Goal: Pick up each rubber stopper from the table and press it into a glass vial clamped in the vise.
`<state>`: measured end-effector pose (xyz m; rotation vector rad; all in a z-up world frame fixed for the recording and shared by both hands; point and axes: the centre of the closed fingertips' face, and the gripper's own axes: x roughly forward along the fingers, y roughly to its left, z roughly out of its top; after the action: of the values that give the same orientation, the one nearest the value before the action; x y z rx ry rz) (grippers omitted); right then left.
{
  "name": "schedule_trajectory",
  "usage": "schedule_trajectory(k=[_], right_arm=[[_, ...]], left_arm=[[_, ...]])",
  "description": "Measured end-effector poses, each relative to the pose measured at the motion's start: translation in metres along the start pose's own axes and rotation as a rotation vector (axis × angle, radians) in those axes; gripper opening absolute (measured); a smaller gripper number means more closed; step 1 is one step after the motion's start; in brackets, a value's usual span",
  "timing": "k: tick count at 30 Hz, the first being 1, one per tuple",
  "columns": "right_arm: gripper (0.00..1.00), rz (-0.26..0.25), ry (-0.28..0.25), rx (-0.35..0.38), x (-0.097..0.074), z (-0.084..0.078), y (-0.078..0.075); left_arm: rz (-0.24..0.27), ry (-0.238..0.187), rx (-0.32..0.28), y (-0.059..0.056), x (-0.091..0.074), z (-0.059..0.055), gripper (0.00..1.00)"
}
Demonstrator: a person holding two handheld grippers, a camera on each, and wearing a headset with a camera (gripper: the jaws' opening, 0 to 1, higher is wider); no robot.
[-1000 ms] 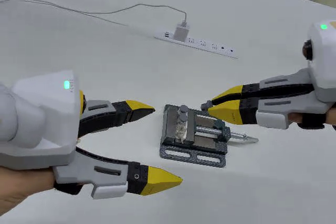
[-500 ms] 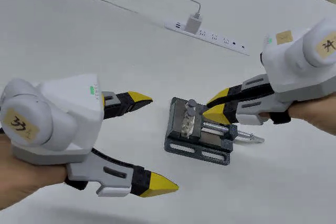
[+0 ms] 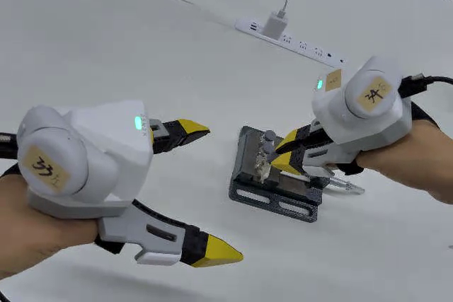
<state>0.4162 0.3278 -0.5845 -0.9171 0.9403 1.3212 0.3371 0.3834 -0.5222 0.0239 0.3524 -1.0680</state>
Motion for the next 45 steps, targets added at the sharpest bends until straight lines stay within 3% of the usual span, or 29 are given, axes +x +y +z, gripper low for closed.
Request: schedule_trajectory(k=[39,45], right_arm=[[0.04,0.016,0.124,-0.122,0.0088,-0.0003,0.0036],[0.05,0.022,0.135,-0.114,0.009,0.0005,0.0027]], left_arm=[[0.0,-0.015,-0.022,0.0047,0.0014,-0.0025,0.91],[0.002,-0.017,-0.023,0.005,0.0003,-0.0017,0.91]])
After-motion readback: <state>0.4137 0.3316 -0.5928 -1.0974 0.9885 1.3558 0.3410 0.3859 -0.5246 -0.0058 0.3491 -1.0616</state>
